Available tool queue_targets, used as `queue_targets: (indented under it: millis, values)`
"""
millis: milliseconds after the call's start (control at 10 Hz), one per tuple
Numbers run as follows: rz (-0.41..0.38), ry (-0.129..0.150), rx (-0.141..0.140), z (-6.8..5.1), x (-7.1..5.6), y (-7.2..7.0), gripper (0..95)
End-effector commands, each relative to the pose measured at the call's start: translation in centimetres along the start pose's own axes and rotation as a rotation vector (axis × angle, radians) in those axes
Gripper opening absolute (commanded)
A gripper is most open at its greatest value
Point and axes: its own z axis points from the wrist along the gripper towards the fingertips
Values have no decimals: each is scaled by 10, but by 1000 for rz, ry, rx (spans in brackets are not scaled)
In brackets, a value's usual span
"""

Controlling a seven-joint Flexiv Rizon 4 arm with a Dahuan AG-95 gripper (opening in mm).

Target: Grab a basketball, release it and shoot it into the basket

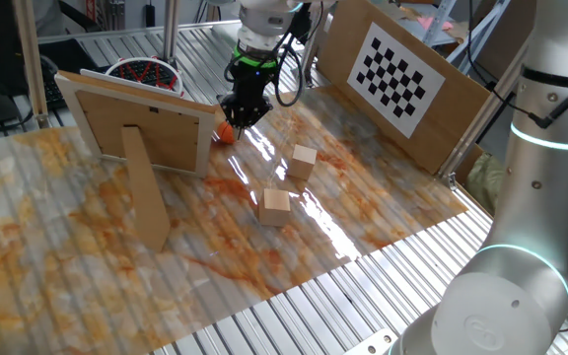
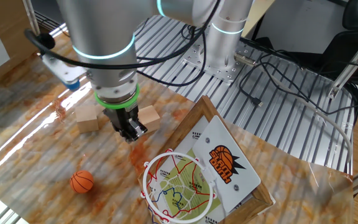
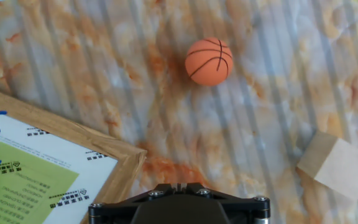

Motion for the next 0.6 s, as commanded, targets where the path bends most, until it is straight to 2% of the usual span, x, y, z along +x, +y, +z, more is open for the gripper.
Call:
queue_targets:
  millis: [100, 600]
  values:
    - [15, -1, 0, 0, 2, -1, 0]
    - [8, 5, 0, 0, 2, -1, 0]
